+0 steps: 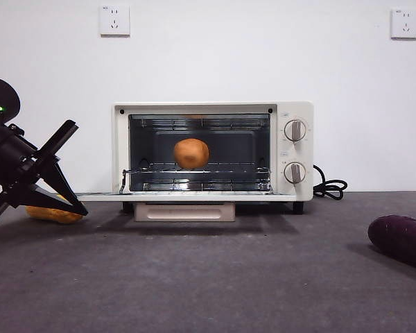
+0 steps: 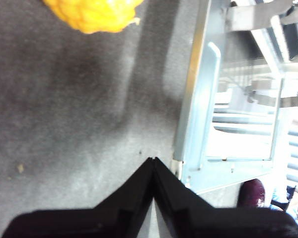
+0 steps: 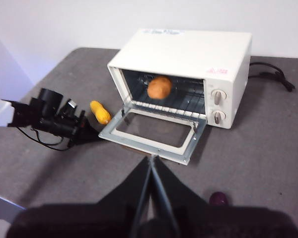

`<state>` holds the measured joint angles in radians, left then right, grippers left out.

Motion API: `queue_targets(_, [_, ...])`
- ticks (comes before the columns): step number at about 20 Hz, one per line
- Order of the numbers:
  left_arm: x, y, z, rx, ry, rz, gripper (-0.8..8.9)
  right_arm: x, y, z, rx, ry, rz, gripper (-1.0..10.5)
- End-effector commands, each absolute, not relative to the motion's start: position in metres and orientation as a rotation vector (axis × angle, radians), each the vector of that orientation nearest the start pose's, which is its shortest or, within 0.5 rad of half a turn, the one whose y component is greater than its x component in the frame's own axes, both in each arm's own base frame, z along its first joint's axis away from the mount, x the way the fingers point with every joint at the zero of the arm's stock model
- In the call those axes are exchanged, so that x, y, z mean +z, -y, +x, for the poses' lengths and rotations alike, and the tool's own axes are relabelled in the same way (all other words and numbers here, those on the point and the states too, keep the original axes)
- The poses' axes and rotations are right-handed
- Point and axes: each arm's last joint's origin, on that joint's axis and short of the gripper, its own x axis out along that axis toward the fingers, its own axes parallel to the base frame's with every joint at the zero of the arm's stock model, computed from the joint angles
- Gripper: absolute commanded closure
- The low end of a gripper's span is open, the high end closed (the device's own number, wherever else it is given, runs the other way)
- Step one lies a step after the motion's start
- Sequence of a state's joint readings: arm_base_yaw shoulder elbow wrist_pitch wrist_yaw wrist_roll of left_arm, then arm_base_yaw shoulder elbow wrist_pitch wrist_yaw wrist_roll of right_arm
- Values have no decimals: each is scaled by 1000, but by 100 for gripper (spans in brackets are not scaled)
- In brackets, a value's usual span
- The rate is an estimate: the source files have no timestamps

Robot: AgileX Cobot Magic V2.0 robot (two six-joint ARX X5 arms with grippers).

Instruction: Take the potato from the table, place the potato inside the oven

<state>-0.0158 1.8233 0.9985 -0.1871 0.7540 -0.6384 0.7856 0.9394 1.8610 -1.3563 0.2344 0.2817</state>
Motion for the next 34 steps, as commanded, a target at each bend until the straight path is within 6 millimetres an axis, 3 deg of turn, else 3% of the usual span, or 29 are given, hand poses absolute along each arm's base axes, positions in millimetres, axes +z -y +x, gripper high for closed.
queue_targets(1, [141,28,344,-415,-1183,-967,820,503,-32,42,474,-488,50,958])
queue_targets(7, [158,29,356,-489,-1143,-985,820,503,-31,41,475,-485,54,958])
queue_targets(17, [222,30,390,-557,-1025,-943,820,503,-31,40,475,-483,55,958])
queue_targets(34, [229,30,394,-545,-994,-946,820,503,-31,40,475,-483,55,958])
